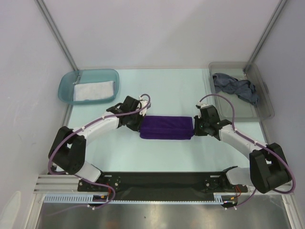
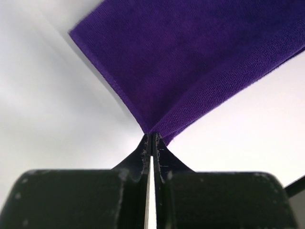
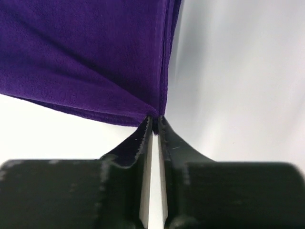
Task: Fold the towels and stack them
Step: Fold the towel
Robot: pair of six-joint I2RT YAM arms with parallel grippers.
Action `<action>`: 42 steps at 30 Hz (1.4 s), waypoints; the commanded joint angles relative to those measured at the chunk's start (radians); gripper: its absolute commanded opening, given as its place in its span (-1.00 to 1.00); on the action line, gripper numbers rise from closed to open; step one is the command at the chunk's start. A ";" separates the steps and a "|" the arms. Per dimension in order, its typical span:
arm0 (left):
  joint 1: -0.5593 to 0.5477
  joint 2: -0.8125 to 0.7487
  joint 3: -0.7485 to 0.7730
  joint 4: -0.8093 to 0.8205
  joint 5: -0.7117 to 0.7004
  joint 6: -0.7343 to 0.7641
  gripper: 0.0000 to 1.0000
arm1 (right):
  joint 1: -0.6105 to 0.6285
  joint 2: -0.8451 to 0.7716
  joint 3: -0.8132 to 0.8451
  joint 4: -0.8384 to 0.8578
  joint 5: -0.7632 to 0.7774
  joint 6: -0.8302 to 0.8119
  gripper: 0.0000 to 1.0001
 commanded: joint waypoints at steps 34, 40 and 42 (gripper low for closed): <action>-0.021 0.104 -0.130 0.086 -0.041 -0.443 -0.42 | -0.105 0.187 0.023 0.139 -0.171 0.113 -0.46; -0.021 0.037 -0.089 0.015 -0.078 -0.429 -0.33 | -0.078 0.133 0.090 0.059 -0.171 0.100 -0.39; -0.021 0.003 -0.066 0.003 -0.049 -0.420 -0.26 | -0.067 0.121 0.107 0.030 -0.185 0.110 -0.39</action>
